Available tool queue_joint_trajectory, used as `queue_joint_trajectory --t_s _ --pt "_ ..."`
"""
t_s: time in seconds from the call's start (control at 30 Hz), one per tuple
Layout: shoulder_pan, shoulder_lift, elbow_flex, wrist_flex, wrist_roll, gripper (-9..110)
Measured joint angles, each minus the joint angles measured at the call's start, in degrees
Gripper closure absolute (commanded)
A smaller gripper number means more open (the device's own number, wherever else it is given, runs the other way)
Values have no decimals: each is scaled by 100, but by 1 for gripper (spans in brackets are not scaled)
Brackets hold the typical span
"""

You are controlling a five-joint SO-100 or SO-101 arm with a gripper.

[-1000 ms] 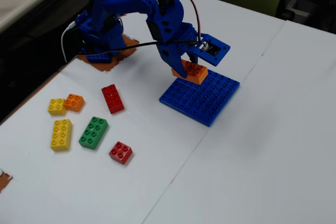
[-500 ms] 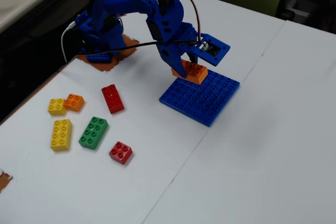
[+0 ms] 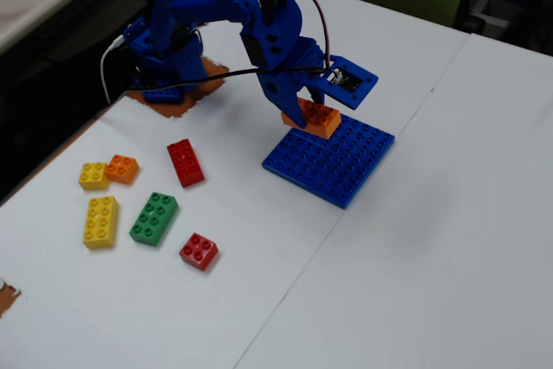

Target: Pick up the 2x4 orange block and go up the 8x8 blue block.

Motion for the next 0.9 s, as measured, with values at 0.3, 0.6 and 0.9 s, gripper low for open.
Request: queue_joint_trajectory --t_s 0.3,0.6,0.9 --pt "0 0 0 0 0 101" --pt "0 0 0 0 0 101" --pt "0 0 0 53 0 101"
